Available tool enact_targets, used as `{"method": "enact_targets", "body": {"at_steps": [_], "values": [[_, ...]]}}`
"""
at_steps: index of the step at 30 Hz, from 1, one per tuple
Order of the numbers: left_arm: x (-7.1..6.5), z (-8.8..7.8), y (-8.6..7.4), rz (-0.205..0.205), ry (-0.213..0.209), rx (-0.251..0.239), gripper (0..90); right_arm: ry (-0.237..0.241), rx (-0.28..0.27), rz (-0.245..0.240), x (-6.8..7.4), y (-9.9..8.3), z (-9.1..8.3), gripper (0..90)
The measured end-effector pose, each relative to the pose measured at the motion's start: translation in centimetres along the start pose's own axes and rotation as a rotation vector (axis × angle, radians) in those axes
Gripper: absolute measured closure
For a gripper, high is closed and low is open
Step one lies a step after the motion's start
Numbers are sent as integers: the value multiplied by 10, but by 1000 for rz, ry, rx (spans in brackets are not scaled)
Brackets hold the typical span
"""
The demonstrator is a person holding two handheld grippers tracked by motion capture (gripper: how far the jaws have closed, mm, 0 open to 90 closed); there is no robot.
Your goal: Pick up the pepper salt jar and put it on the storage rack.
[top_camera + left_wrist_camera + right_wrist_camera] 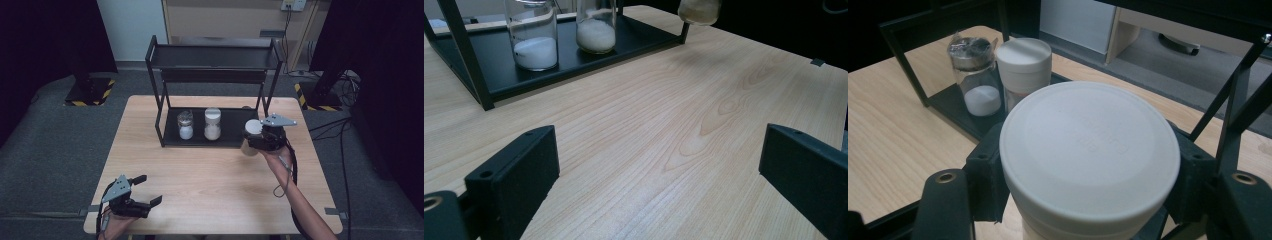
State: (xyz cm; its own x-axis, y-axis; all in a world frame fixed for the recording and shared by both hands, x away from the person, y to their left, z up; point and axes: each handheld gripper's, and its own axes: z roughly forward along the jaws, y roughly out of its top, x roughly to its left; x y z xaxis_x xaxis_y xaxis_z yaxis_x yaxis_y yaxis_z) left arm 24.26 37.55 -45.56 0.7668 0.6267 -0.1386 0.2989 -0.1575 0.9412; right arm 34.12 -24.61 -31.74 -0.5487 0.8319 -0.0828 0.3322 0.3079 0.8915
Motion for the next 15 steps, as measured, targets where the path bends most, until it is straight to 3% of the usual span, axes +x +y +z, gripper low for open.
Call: {"method": "enact_targets", "body": {"at_steps": [15], "values": [[0, 0, 0, -3, 1, -3, 16, -22, 7, 1, 0, 20, 36, 336]]}}
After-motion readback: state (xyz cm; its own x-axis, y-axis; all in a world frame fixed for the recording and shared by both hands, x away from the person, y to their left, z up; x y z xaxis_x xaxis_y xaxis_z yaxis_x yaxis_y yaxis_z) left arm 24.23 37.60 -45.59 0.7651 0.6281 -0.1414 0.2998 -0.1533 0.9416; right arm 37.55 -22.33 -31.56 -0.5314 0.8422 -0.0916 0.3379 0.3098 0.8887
